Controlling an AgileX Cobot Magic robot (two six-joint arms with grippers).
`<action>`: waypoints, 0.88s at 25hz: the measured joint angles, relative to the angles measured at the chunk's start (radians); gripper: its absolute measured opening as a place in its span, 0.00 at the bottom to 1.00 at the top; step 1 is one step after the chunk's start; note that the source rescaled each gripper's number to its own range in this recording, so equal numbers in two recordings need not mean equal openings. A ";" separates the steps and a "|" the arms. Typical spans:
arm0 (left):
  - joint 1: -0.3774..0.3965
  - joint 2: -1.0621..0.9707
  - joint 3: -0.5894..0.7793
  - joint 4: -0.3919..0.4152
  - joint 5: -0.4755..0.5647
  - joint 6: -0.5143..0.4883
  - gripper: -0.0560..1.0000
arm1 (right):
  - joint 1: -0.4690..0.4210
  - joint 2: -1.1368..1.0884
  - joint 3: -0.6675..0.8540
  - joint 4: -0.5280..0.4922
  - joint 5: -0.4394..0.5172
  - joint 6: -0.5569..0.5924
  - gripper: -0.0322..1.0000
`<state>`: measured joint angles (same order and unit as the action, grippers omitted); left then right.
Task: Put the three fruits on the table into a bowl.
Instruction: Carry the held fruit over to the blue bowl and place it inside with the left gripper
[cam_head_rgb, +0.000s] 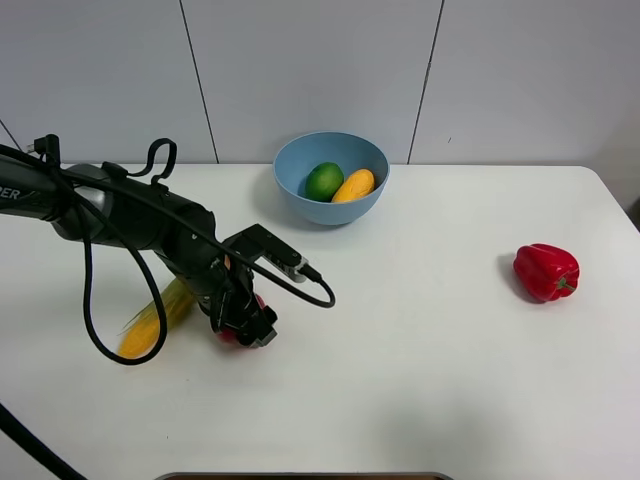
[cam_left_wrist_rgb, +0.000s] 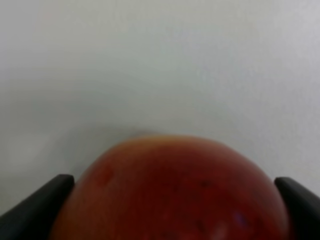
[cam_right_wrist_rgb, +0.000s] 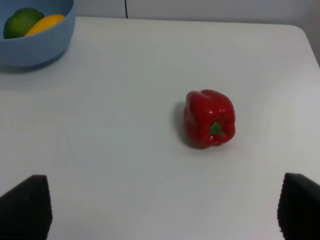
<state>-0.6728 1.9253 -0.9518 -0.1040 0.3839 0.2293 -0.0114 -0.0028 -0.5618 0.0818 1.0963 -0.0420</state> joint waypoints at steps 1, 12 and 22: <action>0.000 -0.013 0.000 0.000 0.003 0.000 0.06 | 0.000 0.000 0.000 0.000 0.000 0.000 0.94; 0.000 -0.271 -0.037 0.000 -0.008 0.000 0.06 | 0.000 0.000 0.000 0.000 0.000 0.000 0.94; 0.005 -0.302 -0.216 0.068 -0.160 0.000 0.06 | 0.000 0.000 0.000 0.000 0.000 0.000 0.94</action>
<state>-0.6675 1.6236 -1.1679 -0.0364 0.2237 0.2293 -0.0114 -0.0028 -0.5618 0.0818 1.0963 -0.0420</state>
